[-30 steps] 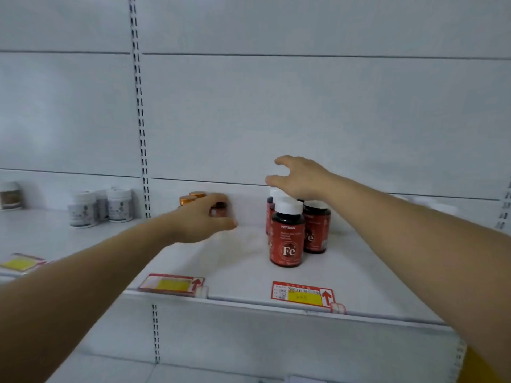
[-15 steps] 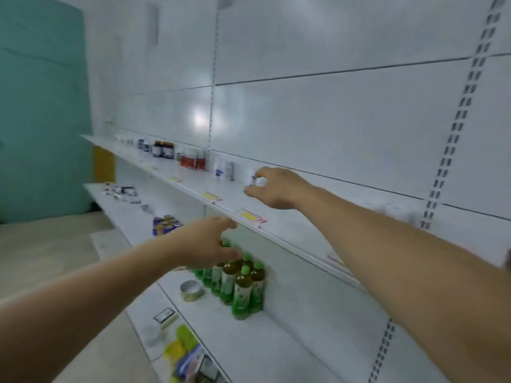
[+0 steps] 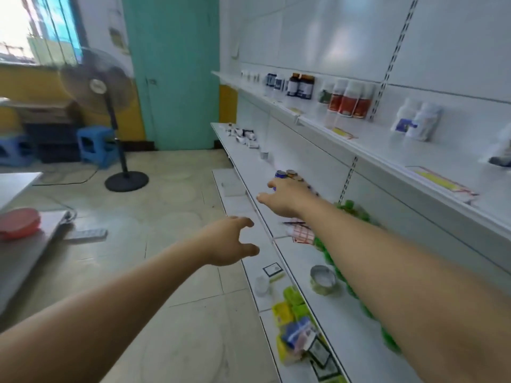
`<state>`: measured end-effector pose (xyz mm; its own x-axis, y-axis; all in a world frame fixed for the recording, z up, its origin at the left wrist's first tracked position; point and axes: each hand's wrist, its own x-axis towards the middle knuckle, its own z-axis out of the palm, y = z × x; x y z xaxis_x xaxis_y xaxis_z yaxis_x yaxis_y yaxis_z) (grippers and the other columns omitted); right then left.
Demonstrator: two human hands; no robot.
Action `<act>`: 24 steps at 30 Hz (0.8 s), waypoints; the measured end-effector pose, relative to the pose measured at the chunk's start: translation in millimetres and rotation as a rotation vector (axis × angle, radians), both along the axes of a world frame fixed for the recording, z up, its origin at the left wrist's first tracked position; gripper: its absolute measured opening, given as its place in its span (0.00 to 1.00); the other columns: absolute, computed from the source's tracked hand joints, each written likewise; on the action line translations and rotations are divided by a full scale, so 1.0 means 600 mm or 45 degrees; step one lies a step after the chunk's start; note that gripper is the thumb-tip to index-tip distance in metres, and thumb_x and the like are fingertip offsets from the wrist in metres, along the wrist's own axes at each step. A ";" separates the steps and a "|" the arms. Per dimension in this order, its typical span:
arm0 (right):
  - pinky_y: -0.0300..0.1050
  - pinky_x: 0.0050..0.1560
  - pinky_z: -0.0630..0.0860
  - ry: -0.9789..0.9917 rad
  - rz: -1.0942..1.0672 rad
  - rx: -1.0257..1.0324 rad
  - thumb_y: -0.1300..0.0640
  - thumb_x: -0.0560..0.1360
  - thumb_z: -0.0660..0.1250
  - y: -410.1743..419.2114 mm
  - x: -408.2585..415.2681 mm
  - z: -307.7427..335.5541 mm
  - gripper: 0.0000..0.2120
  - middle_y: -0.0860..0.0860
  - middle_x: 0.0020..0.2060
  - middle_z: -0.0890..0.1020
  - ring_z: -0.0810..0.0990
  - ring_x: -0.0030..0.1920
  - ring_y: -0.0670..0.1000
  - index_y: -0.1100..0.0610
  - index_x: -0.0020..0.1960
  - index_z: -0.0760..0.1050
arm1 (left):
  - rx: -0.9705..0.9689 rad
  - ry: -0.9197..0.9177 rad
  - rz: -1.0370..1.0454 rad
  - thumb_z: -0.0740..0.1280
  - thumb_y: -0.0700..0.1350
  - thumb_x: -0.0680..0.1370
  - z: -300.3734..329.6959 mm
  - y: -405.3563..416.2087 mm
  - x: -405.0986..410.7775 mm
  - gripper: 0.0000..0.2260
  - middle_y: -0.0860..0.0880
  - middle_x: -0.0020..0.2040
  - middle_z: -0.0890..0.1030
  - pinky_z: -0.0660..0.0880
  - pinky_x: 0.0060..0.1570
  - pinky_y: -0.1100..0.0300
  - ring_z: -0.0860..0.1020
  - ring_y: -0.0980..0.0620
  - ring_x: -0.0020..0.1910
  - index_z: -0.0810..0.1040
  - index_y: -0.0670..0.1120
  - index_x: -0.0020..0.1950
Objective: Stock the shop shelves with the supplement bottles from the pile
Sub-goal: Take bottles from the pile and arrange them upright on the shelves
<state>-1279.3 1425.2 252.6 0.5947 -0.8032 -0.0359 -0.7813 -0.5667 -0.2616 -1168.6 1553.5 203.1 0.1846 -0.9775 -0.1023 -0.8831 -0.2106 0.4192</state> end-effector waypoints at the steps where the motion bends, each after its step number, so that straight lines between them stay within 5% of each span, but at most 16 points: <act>1: 0.52 0.66 0.67 -0.007 -0.020 0.026 0.37 0.76 0.58 -0.040 0.022 -0.019 0.31 0.54 0.72 0.67 0.67 0.69 0.57 0.51 0.74 0.64 | 0.016 0.018 0.013 0.66 0.58 0.75 -0.013 -0.038 0.027 0.30 0.49 0.73 0.64 0.64 0.68 0.55 0.66 0.48 0.70 0.62 0.51 0.74; 11: 0.56 0.62 0.72 0.015 -0.148 0.200 0.36 0.75 0.57 -0.398 0.285 -0.077 0.32 0.54 0.71 0.67 0.70 0.66 0.58 0.50 0.74 0.61 | 0.139 0.111 0.037 0.66 0.58 0.75 -0.035 -0.395 0.316 0.30 0.50 0.74 0.64 0.64 0.67 0.54 0.65 0.49 0.70 0.62 0.52 0.74; 24: 0.52 0.68 0.66 -0.072 -0.238 0.194 0.38 0.76 0.58 -0.812 0.803 -0.106 0.32 0.54 0.74 0.64 0.66 0.71 0.57 0.52 0.75 0.60 | 0.122 0.193 -0.109 0.65 0.54 0.76 -0.057 -0.825 0.864 0.29 0.49 0.75 0.62 0.60 0.68 0.58 0.63 0.50 0.72 0.61 0.50 0.74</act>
<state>-797.2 938.3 189.2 0.4408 -0.8873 -0.1358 -0.8505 -0.3646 -0.3791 -650.1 1058.5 169.0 0.0763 -0.9734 -0.2158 -0.8279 -0.1825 0.5304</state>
